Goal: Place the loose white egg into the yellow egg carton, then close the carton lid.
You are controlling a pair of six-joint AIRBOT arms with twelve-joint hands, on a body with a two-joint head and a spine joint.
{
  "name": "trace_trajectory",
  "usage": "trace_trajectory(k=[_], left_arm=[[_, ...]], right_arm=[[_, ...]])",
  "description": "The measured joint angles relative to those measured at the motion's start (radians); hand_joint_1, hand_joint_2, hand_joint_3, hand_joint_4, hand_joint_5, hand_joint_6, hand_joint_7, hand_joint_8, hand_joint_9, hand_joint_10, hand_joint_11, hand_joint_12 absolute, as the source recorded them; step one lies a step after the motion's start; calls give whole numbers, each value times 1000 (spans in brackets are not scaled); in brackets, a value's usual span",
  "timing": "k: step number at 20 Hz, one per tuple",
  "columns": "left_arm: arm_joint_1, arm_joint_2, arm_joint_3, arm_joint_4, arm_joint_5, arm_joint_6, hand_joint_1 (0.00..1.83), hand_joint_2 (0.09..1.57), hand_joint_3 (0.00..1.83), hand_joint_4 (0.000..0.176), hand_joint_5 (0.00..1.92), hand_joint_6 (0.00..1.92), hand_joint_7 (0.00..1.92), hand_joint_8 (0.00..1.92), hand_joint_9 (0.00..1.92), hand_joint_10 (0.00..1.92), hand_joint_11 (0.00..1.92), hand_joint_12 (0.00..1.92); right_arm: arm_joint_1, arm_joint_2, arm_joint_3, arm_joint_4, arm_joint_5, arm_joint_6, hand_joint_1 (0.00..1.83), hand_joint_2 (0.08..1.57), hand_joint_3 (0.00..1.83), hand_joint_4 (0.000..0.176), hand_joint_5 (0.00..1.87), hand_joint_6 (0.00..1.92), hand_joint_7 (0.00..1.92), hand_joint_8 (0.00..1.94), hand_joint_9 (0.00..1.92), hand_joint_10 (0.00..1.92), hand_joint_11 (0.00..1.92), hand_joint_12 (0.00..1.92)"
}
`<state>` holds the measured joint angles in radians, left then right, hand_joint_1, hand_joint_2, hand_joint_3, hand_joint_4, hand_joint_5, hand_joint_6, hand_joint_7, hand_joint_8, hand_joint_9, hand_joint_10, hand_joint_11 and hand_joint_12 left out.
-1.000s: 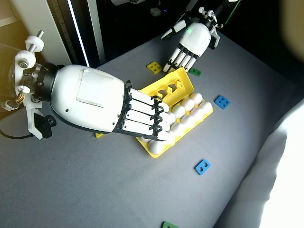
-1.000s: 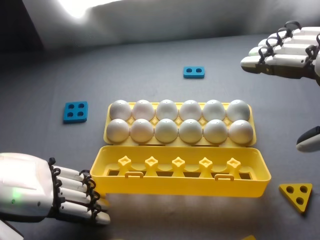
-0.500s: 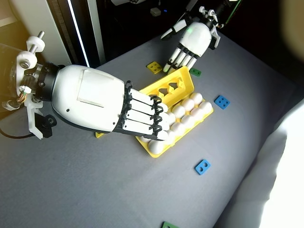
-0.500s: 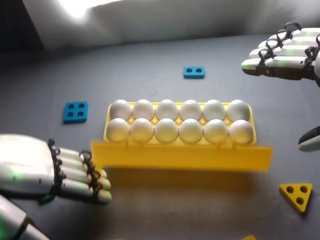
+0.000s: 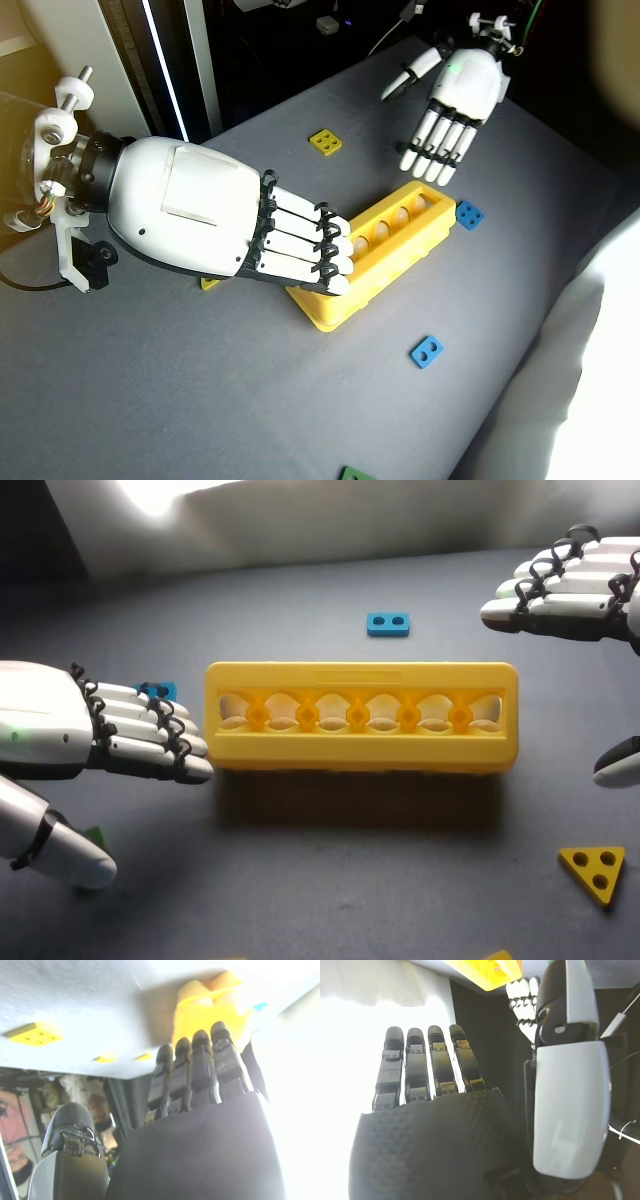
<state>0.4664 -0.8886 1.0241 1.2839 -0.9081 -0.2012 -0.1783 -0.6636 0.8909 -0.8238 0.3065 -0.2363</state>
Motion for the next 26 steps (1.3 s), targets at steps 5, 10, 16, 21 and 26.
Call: trace_trajectory(k=[5,10,16,21,26], left_arm=[[0,-7,-2,-2,6,2,0,1150,0,0,118,1,78,1,42,2,1,53],[0,-31,23,-4,15,2,0,1151,0,0,112,1,72,1,34,1,0,37],[3,-42,36,-2,12,2,0,1149,0,0,114,4,80,5,39,4,12,18],[-1,-23,34,14,10,2,0,1150,0,0,123,6,83,4,44,5,15,22],[-50,40,34,8,-13,-2,0,1149,0,0,124,3,90,5,49,5,15,25]], right_arm=[[0,0,0,0,-1,0,693,923,1,0,51,0,31,0,17,1,0,174],[0,0,0,0,0,0,727,915,0,0,59,4,24,4,1,0,0,116],[0,0,0,0,2,0,730,912,0,0,60,3,36,2,22,3,0,160],[0,0,0,0,2,0,709,915,0,0,61,3,40,3,30,3,0,196],[0,0,-2,0,3,0,713,916,0,0,68,2,38,2,19,0,0,139]])
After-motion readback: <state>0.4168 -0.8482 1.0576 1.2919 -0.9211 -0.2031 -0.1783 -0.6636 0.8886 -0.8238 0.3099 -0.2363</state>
